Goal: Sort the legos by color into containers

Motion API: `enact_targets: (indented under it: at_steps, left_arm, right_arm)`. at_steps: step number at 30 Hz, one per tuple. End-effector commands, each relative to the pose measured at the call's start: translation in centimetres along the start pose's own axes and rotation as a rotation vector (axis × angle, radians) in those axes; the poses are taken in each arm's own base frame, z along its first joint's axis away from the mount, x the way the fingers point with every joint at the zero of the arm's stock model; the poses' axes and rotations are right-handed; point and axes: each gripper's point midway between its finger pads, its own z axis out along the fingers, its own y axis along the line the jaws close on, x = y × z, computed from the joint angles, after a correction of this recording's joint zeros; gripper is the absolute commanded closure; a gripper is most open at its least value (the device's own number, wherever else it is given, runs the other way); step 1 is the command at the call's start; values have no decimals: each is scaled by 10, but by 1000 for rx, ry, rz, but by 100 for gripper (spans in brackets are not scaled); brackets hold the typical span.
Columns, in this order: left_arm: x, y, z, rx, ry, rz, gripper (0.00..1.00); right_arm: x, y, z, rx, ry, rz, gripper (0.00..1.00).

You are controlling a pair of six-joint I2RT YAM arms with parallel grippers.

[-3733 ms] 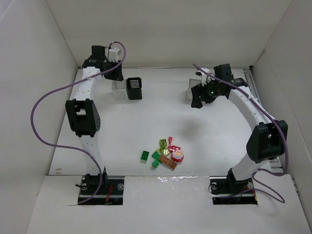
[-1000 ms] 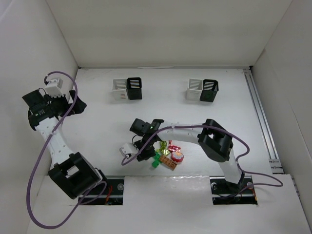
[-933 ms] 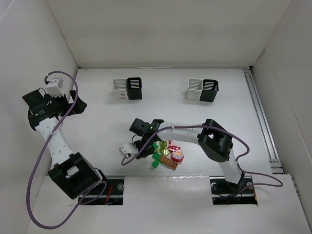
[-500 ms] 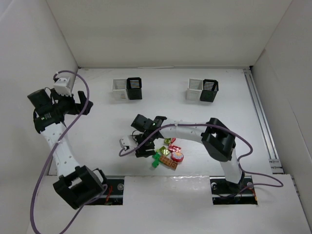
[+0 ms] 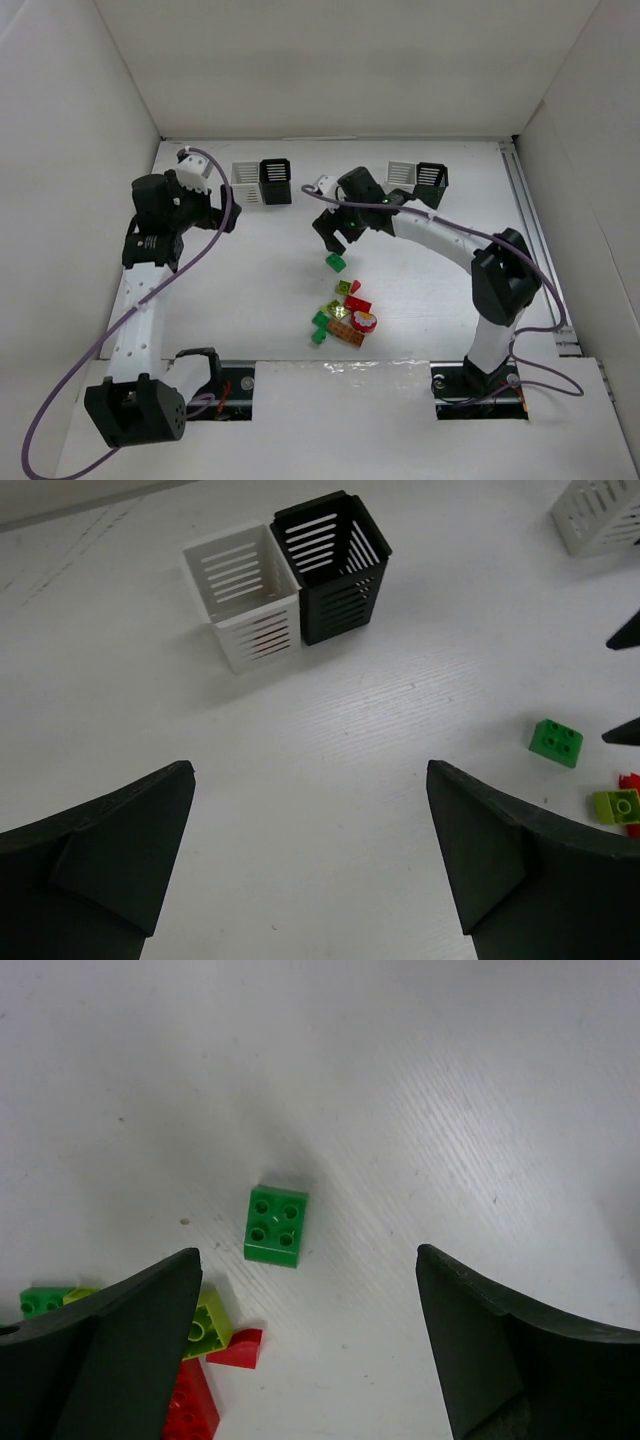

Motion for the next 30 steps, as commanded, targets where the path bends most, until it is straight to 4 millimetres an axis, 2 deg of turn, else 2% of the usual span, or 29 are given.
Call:
enact_targets:
  at_steps: [1,4,5,9,11,13,14,18,21,25,26,30]
  left_arm:
    - [-24,24,0,-139,-69,-50,0]
    - [-24,21,0,-131,-78,-43,0]
    - [-26,21,0,-133,-88,-39,0]
    - [-27,19,1,-134,-87,-45,0]
    - [-31,17,1,-136,-96,-47,0]
    - [-29,20,0,-154,-86,-51,0]
    - [-29,20,0,-155,-86,-51,0]
    - [-31,21,-3,-166,-94,-48,0]
    - [-26,21,-1,-165,-84,-52,0]
    - [-26,22,-1,-166,-83,-42,0]
    - [-22,22,0,-165,-74,-45,0]
    - [-24,24,0,-175,-81,-33,0]
  right_arm:
    - [14,5,9,38,26,262,8]
    - [22,9,16,55,33,326,6]
    - [19,10,17,66,19,317,4]
    - [41,11,35,62,86,326,3]
    - [38,14,43,56,90,328,3]
    - [48,15,52,73,122,323,3]
    - [41,14,52,75,102,332,3]
    - [52,7,63,112,129,332,4]
    - [53,7,66,112,127,332,12]
    - [55,2,73,132,127,319,29]
    - [54,8,74,124,128,301,38]
    - [59,5,77,164,143,279,60]
